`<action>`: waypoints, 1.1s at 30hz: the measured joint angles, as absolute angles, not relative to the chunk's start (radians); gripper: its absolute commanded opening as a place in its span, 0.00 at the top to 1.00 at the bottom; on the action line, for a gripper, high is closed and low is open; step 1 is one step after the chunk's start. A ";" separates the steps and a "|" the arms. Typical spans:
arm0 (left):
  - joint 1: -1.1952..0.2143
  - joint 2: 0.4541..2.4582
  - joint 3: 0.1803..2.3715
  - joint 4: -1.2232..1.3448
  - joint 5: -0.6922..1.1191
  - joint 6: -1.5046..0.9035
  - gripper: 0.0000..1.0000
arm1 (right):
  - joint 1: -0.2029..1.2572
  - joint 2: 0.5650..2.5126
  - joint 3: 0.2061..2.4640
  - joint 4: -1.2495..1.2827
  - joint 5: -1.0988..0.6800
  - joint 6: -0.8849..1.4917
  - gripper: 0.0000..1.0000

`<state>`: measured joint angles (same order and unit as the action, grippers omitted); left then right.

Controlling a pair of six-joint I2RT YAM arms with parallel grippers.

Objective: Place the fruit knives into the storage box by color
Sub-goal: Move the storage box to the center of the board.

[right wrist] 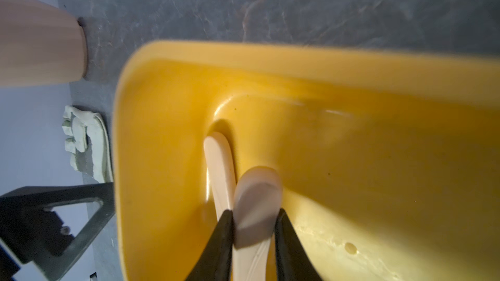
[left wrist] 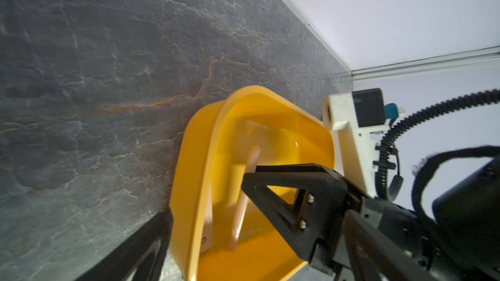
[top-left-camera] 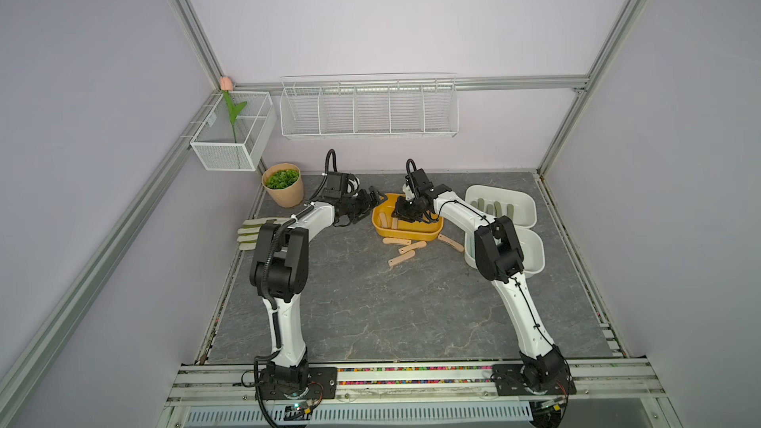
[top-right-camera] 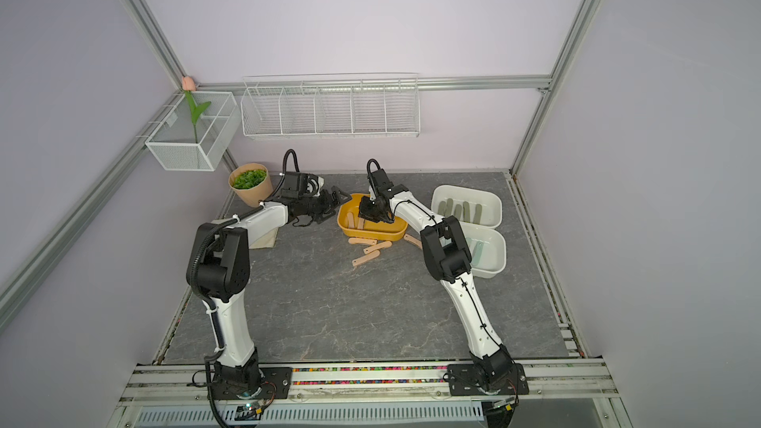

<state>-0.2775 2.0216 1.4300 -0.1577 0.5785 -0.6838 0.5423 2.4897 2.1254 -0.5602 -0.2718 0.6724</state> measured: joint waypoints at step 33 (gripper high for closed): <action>-0.281 1.883 1.177 -0.035 0.591 -0.748 0.01 | 0.582 2.389 2.003 -0.470 -0.233 0.571 0.74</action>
<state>-0.2813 1.8828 1.1770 -0.0349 0.5911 -0.7483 0.5816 2.3894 2.0026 -0.4702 -0.2329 0.5709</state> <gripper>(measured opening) 0.994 0.262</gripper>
